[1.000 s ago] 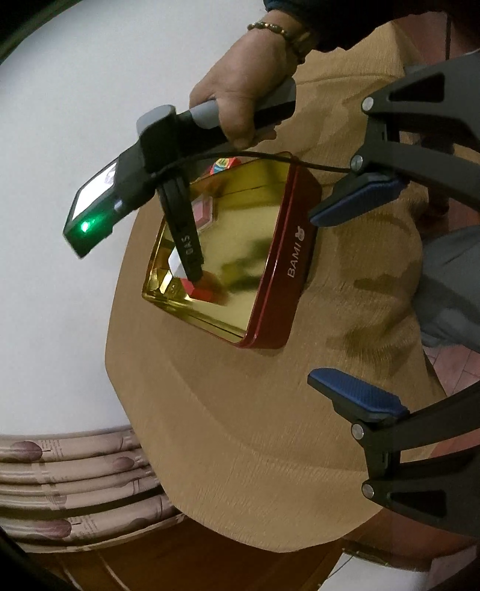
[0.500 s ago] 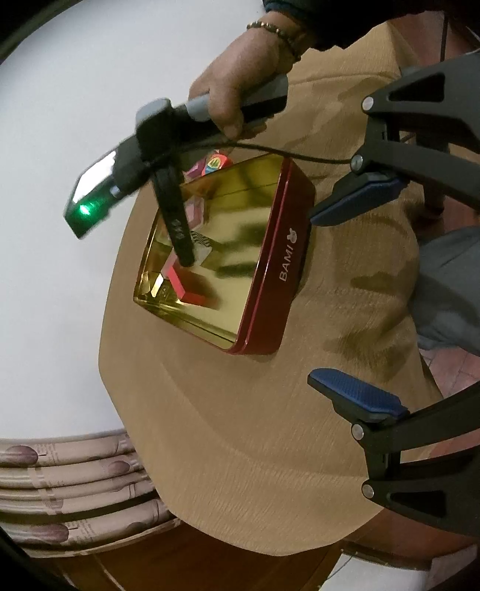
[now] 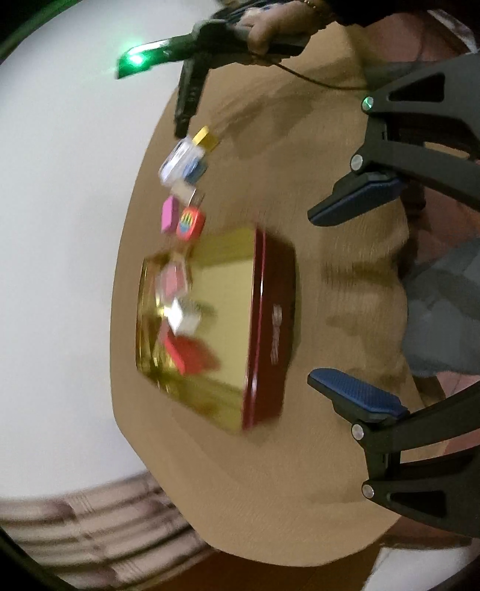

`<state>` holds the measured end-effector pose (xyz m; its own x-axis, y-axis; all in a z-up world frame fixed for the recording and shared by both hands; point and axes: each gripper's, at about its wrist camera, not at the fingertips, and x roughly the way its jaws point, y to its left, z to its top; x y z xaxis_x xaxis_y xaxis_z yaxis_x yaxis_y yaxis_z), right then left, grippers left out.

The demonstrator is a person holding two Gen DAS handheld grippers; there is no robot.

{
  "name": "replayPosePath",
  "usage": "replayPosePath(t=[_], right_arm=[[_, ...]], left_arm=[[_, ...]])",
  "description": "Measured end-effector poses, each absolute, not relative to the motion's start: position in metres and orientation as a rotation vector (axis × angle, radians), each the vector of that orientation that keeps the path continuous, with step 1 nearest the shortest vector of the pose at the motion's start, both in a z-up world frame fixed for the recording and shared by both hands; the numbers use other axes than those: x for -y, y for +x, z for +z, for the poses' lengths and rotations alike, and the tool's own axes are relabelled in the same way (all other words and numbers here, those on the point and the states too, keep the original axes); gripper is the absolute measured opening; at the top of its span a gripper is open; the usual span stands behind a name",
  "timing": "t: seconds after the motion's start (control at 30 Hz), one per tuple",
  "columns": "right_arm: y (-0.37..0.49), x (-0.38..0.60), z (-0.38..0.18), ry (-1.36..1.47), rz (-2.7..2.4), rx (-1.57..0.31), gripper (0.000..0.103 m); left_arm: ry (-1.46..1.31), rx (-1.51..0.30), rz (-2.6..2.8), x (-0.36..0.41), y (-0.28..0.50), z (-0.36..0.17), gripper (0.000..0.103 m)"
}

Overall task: Organize rigid objects
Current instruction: 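Reach the left gripper to the yellow cube and grasp it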

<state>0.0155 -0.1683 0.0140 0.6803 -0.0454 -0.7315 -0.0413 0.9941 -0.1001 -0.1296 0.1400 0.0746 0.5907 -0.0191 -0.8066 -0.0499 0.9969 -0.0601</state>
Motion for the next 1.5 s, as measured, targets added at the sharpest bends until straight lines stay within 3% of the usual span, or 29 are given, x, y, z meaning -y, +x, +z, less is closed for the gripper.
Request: replayPosePath(t=[0.23,0.53,0.63,0.97,1.33,1.4,1.43,1.47,1.5], right_arm=[[-0.027,0.274,-0.027,-0.133,-0.264,-0.848,0.037],[-0.044,0.296,-0.039,-0.036,-0.256,-0.793,0.038],[-0.042,0.304,-0.039,-0.017,-0.241,-0.791,0.053],[-0.047,0.307,-0.035,0.065,-0.185,-0.712,0.055],[-0.061,0.305,-0.027,0.095,-0.140,-0.672,0.055],[-0.064,0.305,-0.025,0.096,-0.136,-0.667,0.055],[-0.064,0.305,-0.027,0.098,-0.135,-0.665,0.055],[-0.066,0.306,-0.026,0.100,-0.134,-0.662,0.055],[-0.067,0.307,-0.026,0.106,-0.134,-0.658,0.055]], left_arm=[[-0.076,-0.975,-0.166,-0.070,-0.085,0.081,0.076],[-0.154,-1.042,-0.277,0.019,0.011,0.062,0.076],[-0.210,-1.080,-0.249,0.040,0.046,0.049,0.076],[-0.332,-1.167,-0.138,0.069,0.107,0.026,0.076],[-0.381,-1.226,-0.057,0.078,0.123,0.004,0.075],[-0.374,-1.222,-0.032,0.082,0.125,0.002,0.074],[-0.376,-1.222,-0.025,0.082,0.125,0.001,0.068],[-0.379,-1.228,-0.020,0.082,0.125,-0.001,0.053],[-0.367,-1.233,-0.007,0.084,0.126,-0.002,0.048]])
